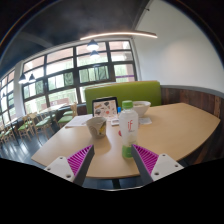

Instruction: Pour water

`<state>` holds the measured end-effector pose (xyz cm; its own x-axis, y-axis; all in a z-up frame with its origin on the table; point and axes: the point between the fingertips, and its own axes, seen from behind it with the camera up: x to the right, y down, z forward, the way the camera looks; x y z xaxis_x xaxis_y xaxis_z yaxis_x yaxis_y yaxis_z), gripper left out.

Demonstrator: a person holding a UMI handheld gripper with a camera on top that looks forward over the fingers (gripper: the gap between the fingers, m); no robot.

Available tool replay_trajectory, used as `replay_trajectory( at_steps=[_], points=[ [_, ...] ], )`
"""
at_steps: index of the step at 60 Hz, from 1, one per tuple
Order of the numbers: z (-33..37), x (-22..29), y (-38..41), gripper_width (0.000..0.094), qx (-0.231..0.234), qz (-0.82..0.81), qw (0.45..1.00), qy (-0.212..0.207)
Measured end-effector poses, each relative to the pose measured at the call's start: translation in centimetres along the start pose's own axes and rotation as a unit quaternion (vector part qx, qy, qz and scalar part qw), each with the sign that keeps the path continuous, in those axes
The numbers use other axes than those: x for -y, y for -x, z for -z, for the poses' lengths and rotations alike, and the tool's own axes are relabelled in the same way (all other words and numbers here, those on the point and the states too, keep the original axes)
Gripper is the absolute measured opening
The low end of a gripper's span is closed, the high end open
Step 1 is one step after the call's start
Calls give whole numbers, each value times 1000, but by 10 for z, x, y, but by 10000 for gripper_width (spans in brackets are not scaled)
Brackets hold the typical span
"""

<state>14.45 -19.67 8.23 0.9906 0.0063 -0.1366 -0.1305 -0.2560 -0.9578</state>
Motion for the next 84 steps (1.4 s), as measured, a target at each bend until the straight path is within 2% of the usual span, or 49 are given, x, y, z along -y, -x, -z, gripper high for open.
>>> replay_trajectory(
  at_steps=[7,21,22,25,29,36,48,53,58,63,67,75,76,79,80,82,83,84],
  points=[
    [-46,-10,-31,820,-20,-6,1000,12],
    [-115,10,-58,798,-55,36,998,2],
    [-118,11,-59,775,-57,39,998,3],
    [-129,11,-67,396,-70,57,996,8],
    [-135,12,-73,371,-84,56,995,3],
    [-135,12,-71,271,-74,58,996,7],
    [-140,14,-74,264,-75,87,993,23],
    [-143,36,-82,263,-103,143,984,18],
    [-153,81,-94,262,-140,239,961,12],
    [-170,127,-97,264,-198,381,903,3],
    [-185,157,-93,263,-240,505,829,6],
    [-226,181,-62,262,-278,716,641,15],
    [-214,194,-58,262,-275,741,613,22],
    [-234,204,-46,262,-273,792,545,10],
    [-233,196,-37,262,-289,804,520,4],
    [-241,206,-34,264,-280,830,483,5],
    [-240,198,-26,263,-293,839,459,2],
    [-244,208,-26,263,-283,850,444,3]
  ],
)
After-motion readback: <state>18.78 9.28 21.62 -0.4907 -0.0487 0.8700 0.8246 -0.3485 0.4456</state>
